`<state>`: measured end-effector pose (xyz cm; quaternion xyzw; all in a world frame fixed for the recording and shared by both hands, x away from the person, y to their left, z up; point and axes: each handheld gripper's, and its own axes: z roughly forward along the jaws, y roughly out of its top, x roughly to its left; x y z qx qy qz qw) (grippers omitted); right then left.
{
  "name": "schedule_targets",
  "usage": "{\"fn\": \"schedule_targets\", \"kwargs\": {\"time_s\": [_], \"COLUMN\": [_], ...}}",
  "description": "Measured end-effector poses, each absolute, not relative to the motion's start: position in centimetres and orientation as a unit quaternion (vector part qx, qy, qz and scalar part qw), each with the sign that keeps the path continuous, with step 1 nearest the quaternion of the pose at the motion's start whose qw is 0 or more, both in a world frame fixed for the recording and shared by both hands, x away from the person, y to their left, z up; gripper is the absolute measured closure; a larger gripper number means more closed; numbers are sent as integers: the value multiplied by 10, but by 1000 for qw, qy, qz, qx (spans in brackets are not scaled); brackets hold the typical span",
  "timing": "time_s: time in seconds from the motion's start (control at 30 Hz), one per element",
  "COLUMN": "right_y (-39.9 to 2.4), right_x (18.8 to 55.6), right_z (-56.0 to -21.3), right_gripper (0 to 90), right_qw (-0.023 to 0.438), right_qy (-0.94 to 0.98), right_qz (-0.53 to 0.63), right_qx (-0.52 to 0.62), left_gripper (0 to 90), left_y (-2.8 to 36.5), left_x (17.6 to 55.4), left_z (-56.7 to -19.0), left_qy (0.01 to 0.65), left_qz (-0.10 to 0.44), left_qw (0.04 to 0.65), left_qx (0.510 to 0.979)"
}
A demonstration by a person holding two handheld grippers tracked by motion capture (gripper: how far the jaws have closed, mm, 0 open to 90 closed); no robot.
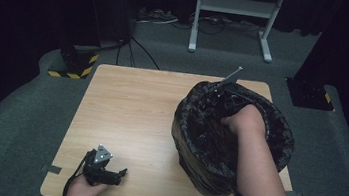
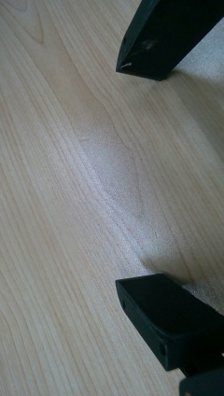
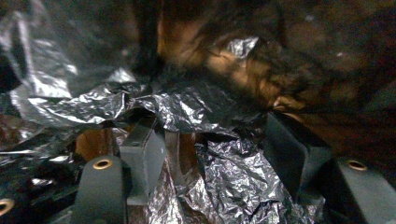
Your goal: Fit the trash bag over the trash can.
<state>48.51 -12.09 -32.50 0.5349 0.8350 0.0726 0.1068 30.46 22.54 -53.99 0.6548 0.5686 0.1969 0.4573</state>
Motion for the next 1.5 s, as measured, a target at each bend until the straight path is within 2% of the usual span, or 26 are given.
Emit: {"fn": "schedule_targets", "kwargs": {"time_s": [0.2, 0.33, 0.43, 0.57, 0.77, 0.97, 1.13, 1.5], "right_y": [-132, -147, -157, -170, -175, -173, -175, -185], "right_x": [469, 454, 443, 439, 437, 427, 419, 413], "right_z": [-289, -274, -283, -307, -317, -277, -252, -219], "right_gripper": [373, 417, 429, 403, 339, 232, 182, 173], "right_qw": [112, 107, 88, 64, 56, 84, 99, 106], "right_qy": [820, 803, 796, 789, 791, 791, 786, 783], "right_qz": [83, 54, 2, -50, -45, 28, 52, 72], "right_qx": [555, 584, 598, 609, 608, 605, 608, 609], "left_gripper": [5, 4, 5, 4, 5, 5, 4, 2], "left_y": [225, 226, 225, 225, 225, 225, 226, 226], "left_x": [305, 305, 306, 307, 307, 306, 304, 304], "left_z": [-540, -540, -540, -540, -540, -540, -540, -540], "left_qy": [569, 567, 567, 570, 569, 570, 567, 566], "left_qz": [197, 197, 199, 200, 200, 200, 198, 199], "left_qw": [457, 454, 455, 453, 453, 458, 455, 454], "left_qx": [654, 658, 657, 656, 656, 653, 658, 659]}}
